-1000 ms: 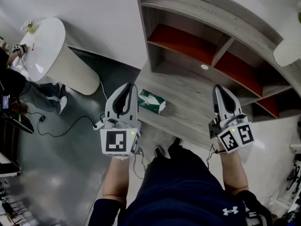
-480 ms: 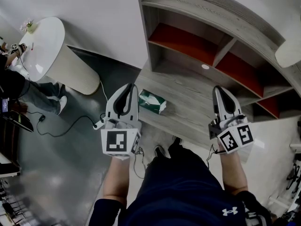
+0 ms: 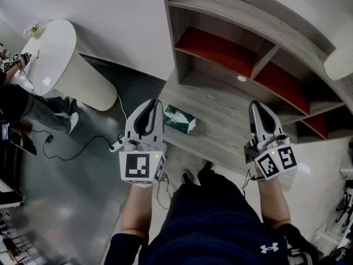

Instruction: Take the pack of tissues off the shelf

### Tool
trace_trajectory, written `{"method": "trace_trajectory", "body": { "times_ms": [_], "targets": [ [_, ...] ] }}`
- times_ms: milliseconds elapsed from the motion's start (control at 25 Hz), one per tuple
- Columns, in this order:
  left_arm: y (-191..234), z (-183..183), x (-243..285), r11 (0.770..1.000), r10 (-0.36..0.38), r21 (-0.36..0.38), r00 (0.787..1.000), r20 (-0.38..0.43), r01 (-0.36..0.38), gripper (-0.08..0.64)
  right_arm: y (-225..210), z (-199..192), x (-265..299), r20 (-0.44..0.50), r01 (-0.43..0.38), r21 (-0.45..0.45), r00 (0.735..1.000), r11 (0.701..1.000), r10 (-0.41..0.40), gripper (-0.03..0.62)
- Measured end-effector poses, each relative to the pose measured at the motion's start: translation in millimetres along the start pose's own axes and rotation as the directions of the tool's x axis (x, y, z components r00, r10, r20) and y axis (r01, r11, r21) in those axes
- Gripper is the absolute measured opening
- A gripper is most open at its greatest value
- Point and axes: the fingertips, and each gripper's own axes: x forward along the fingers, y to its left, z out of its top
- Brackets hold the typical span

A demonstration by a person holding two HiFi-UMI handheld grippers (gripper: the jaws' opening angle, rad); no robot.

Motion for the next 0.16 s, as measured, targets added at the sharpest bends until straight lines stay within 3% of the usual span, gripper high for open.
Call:
{"method": "trace_trajectory", "body": {
  "times_ms": [160],
  "targets": [
    [1.8, -0.7, -0.4, 1.000, 0.002, -0.004, 1.000, -0.002, -0.002, 0.041, 0.8, -0.7, -0.1, -0.001, 0.002, 0.002, 1.000, 1.000, -0.002, 0.012]
  ]
}}
